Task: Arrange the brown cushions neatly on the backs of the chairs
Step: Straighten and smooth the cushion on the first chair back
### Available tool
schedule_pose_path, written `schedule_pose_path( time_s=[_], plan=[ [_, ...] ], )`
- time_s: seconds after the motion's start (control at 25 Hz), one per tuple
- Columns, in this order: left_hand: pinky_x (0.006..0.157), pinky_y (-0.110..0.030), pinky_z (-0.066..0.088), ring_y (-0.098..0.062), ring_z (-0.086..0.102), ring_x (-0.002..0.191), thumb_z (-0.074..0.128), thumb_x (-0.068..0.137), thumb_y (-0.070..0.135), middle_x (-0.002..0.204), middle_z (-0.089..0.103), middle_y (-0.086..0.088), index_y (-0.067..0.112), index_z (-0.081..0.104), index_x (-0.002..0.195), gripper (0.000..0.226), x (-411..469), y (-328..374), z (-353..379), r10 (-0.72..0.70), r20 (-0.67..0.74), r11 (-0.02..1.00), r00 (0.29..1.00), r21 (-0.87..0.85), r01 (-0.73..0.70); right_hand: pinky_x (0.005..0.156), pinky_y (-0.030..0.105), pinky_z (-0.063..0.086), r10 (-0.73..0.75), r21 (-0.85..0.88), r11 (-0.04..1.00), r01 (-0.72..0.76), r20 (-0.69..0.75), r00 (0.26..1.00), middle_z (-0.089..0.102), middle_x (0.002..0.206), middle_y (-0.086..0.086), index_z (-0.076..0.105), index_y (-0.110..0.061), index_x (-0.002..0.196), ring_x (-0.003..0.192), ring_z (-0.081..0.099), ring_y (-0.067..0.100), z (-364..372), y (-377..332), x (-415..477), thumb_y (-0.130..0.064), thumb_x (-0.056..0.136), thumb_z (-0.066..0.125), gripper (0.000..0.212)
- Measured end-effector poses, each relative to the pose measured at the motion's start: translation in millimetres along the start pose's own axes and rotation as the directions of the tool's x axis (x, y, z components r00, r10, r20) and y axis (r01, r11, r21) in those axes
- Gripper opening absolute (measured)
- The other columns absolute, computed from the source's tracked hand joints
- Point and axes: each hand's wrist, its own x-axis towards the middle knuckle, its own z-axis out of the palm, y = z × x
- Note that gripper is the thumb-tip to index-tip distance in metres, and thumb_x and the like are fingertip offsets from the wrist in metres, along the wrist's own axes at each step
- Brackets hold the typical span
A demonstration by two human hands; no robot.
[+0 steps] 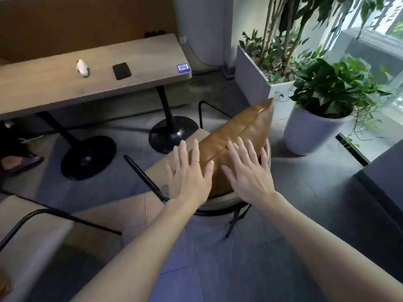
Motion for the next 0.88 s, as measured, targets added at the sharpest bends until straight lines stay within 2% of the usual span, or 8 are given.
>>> schedule_pose_path(
  time_s=[0.24, 0.4, 0.48, 0.56, 0.64, 0.72, 0.8, 0.88],
  plan=[
    [0.122, -0.052, 0.006, -0.023, -0.007, 0.156, 0.02, 0.104, 0.055, 0.172, 0.001, -0.006, 0.028, 0.008, 0.161, 0.065, 1.1, -3.4, 47.8, -0.127, 0.025, 0.975, 0.992, -0.178, 0.129, 0.128, 0.054, 0.011, 0.046, 0.098, 0.994, -0.051, 0.053, 0.998, 0.004, 0.175, 0.0, 0.0, -0.031, 0.165, 0.161, 0.001, 0.028, 48.5, 8.9, -3.6, -0.06, 0.103, 0.011, 0.069],
    [0.123, -0.051, 0.012, -0.02, 0.005, 0.157, 0.03, 0.107, 0.044, 0.17, 0.016, -0.005, 0.026, 0.023, 0.159, 0.056, 1.8, -4.5, 58.6, -0.2, -0.181, 0.909, 0.963, -0.401, 0.114, 0.127, 0.052, 0.013, 0.027, 0.136, 0.99, -0.034, 0.051, 0.998, 0.009, 0.175, 0.001, 0.007, -0.032, 0.165, 0.161, 0.005, 0.028, 45.5, 11.8, -2.9, -0.058, 0.104, 0.018, 0.067],
    [0.121, -0.05, 0.02, -0.023, 0.019, 0.154, 0.046, 0.102, 0.044, 0.168, 0.024, -0.006, 0.024, 0.025, 0.158, 0.063, -0.8, 0.7, 61.3, -0.341, -0.245, 0.83, 0.908, -0.532, 0.169, 0.121, 0.051, 0.027, 0.031, 0.202, 0.979, -0.02, -0.049, 0.998, 0.032, 0.168, 0.006, 0.03, -0.027, 0.16, 0.156, 0.025, 0.031, 40.8, 15.7, -4.2, -0.048, 0.106, 0.032, 0.058],
    [0.113, -0.046, 0.032, -0.026, 0.034, 0.147, 0.061, 0.091, 0.053, 0.164, 0.03, -0.004, 0.027, 0.023, 0.158, 0.081, -4.4, 6.6, 61.7, -0.547, -0.155, 0.634, 0.822, -0.719, 0.286, 0.103, 0.048, 0.04, 0.099, 0.261, 0.964, -0.047, -0.186, 0.978, 0.054, 0.144, 0.011, 0.054, -0.015, 0.139, 0.134, 0.049, 0.036, 38.7, 23.5, -3.1, -0.031, 0.103, 0.047, 0.04],
    [0.107, -0.044, 0.04, -0.028, 0.043, 0.14, 0.072, 0.076, 0.065, 0.161, 0.033, -0.002, 0.033, 0.018, 0.157, 0.103, -10.3, 11.0, 61.3, -0.704, 0.052, 0.352, 0.709, -0.841, 0.411, 0.092, 0.048, 0.041, 0.266, 0.327, 0.923, -0.204, -0.156, 0.951, 0.058, 0.126, 0.013, 0.058, -0.009, 0.12, 0.115, 0.054, 0.039, 37.9, 32.1, 0.5, -0.013, 0.094, 0.055, 0.027],
    [0.107, -0.047, 0.043, -0.03, 0.048, 0.134, 0.079, 0.06, 0.074, 0.156, 0.039, -0.001, 0.035, 0.015, 0.157, 0.122, -12.7, 12.9, 65.8, -0.766, 0.303, 0.039, 0.567, -0.858, 0.511, 0.096, 0.051, 0.039, 0.477, 0.388, 0.806, -0.447, 0.022, 0.878, 0.054, 0.128, 0.014, 0.054, -0.011, 0.122, 0.118, 0.05, 0.04, 38.2, 42.3, 3.6, -0.007, 0.086, 0.057, 0.037],
    [0.105, -0.052, 0.046, -0.031, 0.053, 0.127, 0.085, 0.043, 0.078, 0.147, 0.049, 0.001, 0.034, 0.023, 0.154, 0.135, -11.3, 15.5, 65.7, -0.713, 0.535, -0.27, 0.453, -0.806, 0.527, 0.107, 0.053, 0.038, 0.637, 0.45, 0.607, -0.656, 0.218, 0.739, 0.046, 0.143, 0.014, 0.044, -0.016, 0.14, 0.131, 0.046, 0.04, 41.1, 55.6, 4.0, -0.013, 0.084, 0.061, 0.058],
    [0.104, -0.062, 0.045, -0.031, 0.053, 0.121, 0.089, 0.04, 0.075, 0.133, 0.051, 0.005, 0.03, 0.03, 0.149, 0.132, -10.8, 18.9, 62.8, -0.621, 0.638, -0.42, 0.455, -0.761, 0.495, 0.105, 0.049, 0.043, 0.65, 0.573, 0.37, -0.732, 0.403, 0.644, 0.044, 0.148, 0.012, 0.034, -0.021, 0.152, 0.129, 0.05, 0.037, 47.3, 68.2, 1.7, -0.022, 0.083, 0.068, 0.076]
  ],
)
